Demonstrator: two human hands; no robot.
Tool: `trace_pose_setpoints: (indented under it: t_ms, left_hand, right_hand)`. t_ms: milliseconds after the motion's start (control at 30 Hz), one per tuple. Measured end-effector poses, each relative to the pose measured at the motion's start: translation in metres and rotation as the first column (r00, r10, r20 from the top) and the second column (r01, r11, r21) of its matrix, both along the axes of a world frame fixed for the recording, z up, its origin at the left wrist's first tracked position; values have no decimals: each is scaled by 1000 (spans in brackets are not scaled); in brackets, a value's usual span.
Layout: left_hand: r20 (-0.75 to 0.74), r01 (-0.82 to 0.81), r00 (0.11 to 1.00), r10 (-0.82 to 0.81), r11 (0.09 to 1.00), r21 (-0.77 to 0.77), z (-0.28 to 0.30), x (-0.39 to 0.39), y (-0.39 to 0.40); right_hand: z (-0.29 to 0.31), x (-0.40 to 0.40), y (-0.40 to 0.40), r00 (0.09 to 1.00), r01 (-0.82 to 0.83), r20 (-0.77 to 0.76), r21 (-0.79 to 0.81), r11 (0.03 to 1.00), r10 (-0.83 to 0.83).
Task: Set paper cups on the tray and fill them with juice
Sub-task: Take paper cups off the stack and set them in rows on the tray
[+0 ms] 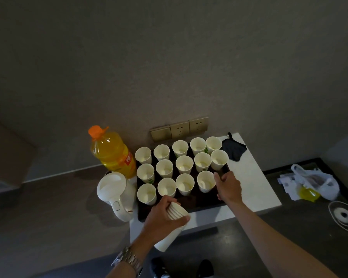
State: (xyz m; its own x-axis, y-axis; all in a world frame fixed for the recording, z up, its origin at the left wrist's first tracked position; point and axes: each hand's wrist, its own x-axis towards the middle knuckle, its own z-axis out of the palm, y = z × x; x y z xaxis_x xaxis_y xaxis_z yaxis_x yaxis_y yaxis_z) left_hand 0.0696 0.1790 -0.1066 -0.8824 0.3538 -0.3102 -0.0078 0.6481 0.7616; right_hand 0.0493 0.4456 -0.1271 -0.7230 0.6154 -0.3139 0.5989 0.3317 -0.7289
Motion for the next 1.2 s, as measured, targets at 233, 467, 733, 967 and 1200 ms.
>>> trace_pose_setpoints:
  t_ms: [233,467,733,967,1200]
  left_hand:
    - [-60,3,998,-3,1000,13,7,-10,11]
    - [-92,68,994,-59,994,90,24,-13,31]
    - [-66,112,992,-108,992,54,35,-10,47]
    - [-57,142,988,-141,990,25,39,-2,65]
    - [-101,155,984,-147,986,68,41,-2,83]
  right_hand:
    - [39,18,-31,875,-460,78,-172,871,477]
    - [44,32,-44,800,-511,5,-517,687,600]
    - [46,37,-22,847,-460,-55,-576,676,529]
    - [39,43,0,812,-562,-55,-347,751,582]
    - [43,47,23,813,-559,-47,-337,757,580]
